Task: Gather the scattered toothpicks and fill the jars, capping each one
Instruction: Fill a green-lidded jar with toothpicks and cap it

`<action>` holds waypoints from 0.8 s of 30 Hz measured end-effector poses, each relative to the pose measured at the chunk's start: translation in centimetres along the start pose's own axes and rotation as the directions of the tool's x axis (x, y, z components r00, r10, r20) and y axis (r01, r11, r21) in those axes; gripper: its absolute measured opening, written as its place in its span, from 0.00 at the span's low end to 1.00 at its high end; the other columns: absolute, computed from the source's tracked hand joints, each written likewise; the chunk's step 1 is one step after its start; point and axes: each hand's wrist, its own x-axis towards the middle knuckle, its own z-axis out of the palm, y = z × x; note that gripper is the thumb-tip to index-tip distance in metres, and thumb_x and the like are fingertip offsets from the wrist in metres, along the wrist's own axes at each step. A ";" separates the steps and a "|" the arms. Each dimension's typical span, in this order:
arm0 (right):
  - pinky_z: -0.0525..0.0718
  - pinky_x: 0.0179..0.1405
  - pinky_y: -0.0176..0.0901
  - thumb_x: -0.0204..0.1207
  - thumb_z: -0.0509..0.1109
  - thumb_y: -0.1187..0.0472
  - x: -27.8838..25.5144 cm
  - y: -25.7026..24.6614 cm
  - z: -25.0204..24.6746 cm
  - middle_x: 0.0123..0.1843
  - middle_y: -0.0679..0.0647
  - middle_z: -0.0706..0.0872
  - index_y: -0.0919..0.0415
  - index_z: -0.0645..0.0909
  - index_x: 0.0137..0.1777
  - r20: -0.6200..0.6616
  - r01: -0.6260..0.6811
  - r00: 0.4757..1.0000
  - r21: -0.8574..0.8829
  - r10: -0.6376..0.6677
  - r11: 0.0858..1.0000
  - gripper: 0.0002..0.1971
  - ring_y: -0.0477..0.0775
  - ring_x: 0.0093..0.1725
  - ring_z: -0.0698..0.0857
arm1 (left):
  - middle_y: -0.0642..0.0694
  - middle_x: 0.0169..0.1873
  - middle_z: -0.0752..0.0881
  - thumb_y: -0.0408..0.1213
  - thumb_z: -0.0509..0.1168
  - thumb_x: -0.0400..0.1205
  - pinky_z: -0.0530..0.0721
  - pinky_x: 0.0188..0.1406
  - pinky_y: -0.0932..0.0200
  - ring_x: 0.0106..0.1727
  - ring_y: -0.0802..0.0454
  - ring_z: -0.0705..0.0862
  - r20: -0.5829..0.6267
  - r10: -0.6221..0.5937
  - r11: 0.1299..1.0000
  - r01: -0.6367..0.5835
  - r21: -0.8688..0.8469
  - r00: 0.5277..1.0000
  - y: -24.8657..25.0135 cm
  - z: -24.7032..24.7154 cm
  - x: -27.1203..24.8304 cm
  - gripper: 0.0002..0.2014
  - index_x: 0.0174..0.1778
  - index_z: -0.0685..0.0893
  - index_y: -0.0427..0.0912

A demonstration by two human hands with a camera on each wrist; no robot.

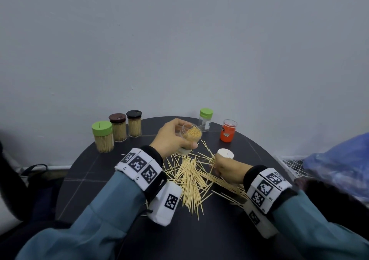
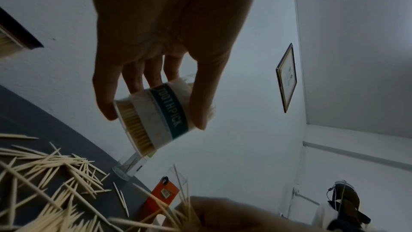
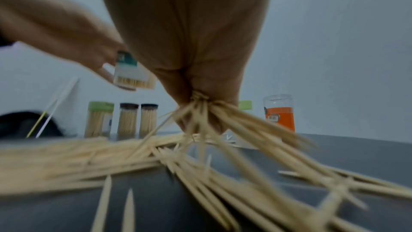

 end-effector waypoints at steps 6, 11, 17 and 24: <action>0.70 0.35 0.29 0.83 0.49 0.70 0.8 0.5 -1.0 0.40 0.48 0.72 0.61 0.73 0.58 -0.008 0.084 0.996 0.385 -0.088 0.919 0.12 0.41 0.35 0.70 | 0.50 0.54 0.82 0.28 0.79 0.65 0.78 0.53 0.61 0.56 0.52 0.82 -0.005 -0.017 1.000 0.017 -0.011 1.000 -0.5 0.0 0.2 0.27 0.59 0.79 0.44; 0.69 0.28 0.31 0.85 0.46 0.69 1.6 -1.0 -2.3 0.35 0.50 0.70 0.54 0.68 0.44 -0.283 0.287 0.951 0.664 -0.123 0.691 0.14 0.44 0.31 0.67 | 0.50 0.54 0.82 0.29 0.79 0.65 0.78 0.51 0.63 0.58 0.51 0.82 -0.010 -0.039 0.999 0.039 -0.037 0.999 -0.8 0.0 0.2 0.26 0.58 0.80 0.45; 0.69 0.25 0.27 0.87 0.44 0.67 1.5 -5.0 -5.9 0.33 0.49 0.68 0.55 0.66 0.43 -0.650 0.633 0.759 0.728 -0.028 0.265 0.14 0.37 0.22 0.68 | 0.51 0.53 0.82 0.36 0.83 0.60 0.80 0.55 0.60 0.56 0.53 0.81 -0.019 -0.040 0.999 0.040 0.017 0.999 -0.9 0.4 0.0 0.28 0.54 0.79 0.47; 0.69 0.31 0.30 0.87 0.44 0.67 2.0 -7.9 -5.6 0.35 0.48 0.69 0.53 0.65 0.45 -0.690 0.676 0.719 0.665 -0.086 0.317 0.13 0.41 0.29 0.68 | 0.48 0.53 0.84 0.39 0.84 0.58 0.85 0.49 0.59 0.54 0.51 0.84 -0.001 -0.030 0.999 0.030 -0.011 1.000 -0.7 0.7 -0.3 0.29 0.50 0.78 0.49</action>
